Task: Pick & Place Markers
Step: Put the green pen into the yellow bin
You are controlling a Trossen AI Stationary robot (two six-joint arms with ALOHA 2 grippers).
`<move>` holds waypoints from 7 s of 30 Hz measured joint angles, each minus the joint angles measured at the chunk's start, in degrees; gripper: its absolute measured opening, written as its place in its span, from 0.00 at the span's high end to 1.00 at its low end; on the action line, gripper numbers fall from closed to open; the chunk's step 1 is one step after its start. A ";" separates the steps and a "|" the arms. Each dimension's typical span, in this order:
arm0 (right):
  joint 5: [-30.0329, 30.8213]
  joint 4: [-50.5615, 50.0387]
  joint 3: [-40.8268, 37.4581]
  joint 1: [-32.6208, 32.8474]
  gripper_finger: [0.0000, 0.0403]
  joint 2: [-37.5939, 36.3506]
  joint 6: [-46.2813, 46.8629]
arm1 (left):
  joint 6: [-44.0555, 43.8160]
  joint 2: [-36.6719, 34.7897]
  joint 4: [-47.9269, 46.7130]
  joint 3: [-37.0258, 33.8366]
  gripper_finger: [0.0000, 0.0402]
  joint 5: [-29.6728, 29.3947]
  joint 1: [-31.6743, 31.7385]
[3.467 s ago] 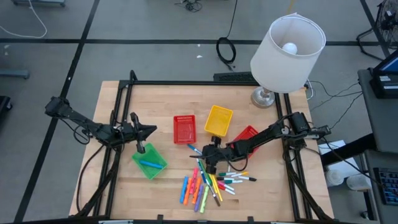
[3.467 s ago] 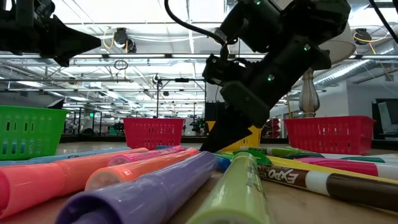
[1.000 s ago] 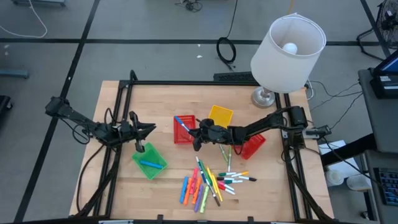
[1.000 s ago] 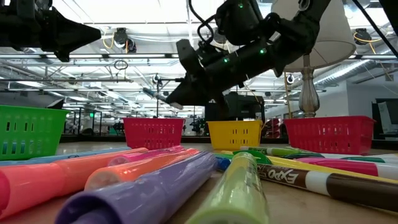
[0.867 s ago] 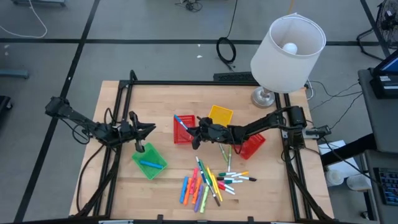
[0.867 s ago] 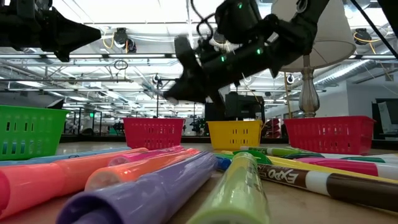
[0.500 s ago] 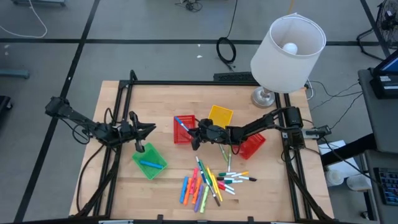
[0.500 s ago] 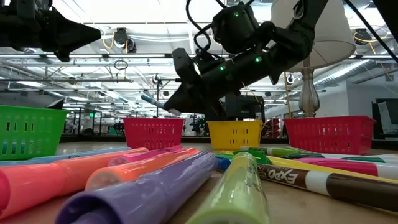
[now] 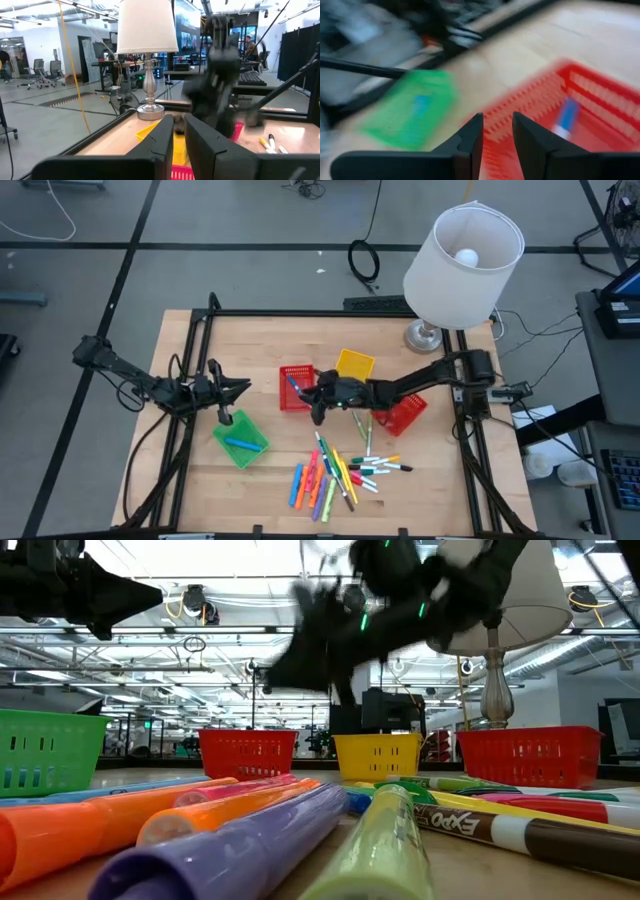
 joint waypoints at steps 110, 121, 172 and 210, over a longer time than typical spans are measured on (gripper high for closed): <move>10.47 -59.94 24.76 22.05 0.60 6.17 1.92 | -12.00 -0.01 0.05 -0.04 0.86 3.92 -0.04; 7.72 -61.15 24.18 21.06 0.65 10.29 2.01 | -12.19 -0.01 0.25 -0.04 0.86 3.98 -0.04; 1.63 -60.25 17.37 20.21 0.65 0.87 -3.90 | -12.61 0.00 -0.25 -0.04 0.86 4.04 -0.04; 3.36 -57.16 4.50 19.89 0.92 1.66 1.69 | -11.87 0.00 -0.98 -0.04 0.86 3.87 -0.04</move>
